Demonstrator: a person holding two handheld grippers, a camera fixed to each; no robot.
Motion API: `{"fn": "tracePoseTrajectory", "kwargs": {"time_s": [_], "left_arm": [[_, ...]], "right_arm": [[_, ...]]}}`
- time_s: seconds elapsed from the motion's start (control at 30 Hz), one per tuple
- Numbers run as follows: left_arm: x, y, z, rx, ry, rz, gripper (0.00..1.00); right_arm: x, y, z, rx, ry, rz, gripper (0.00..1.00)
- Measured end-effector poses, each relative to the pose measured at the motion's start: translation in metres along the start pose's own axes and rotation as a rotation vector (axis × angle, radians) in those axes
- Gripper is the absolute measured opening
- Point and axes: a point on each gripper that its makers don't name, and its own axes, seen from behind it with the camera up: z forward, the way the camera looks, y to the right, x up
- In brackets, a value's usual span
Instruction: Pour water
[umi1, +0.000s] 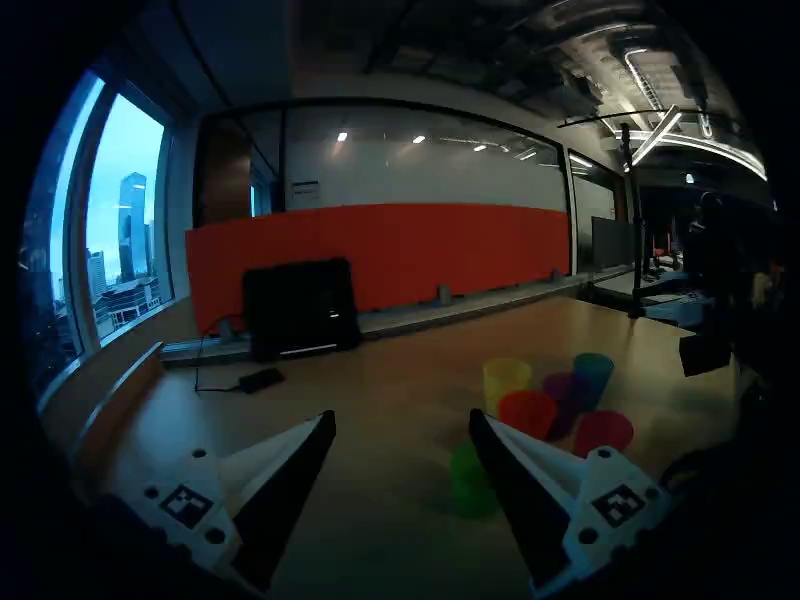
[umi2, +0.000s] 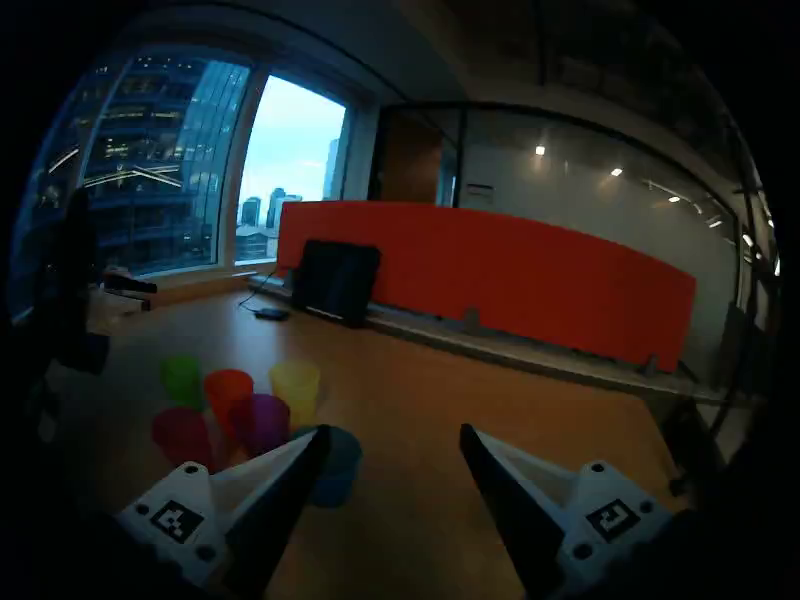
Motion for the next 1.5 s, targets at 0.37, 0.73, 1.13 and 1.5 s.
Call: {"fn": "tracePoseTrajectory", "kwargs": {"time_s": [0.37, 0.73, 1.13, 1.5], "left_arm": [[0.034, -0.021, -0.005, 0.13, 0.14, -0.008, 0.99], [0.045, -0.04, -0.011, 0.262, 0.208, -0.029, 0.99], [0.025, -0.052, -0.013, 0.342, 0.218, -0.043, 0.99], [-0.005, -0.057, -0.015, 0.382, 0.218, -0.044, 0.99]], "right_arm": [[0.028, 0.024, -0.008, -0.189, 0.133, 0.035, 1.0], [0.041, 0.039, -0.026, -0.352, 0.214, 0.063, 1.0], [0.047, 0.053, -0.043, -0.437, 0.262, 0.121, 1.0], [0.049, 0.054, -0.049, -0.473, 0.256, 0.117, 1.0]]}}
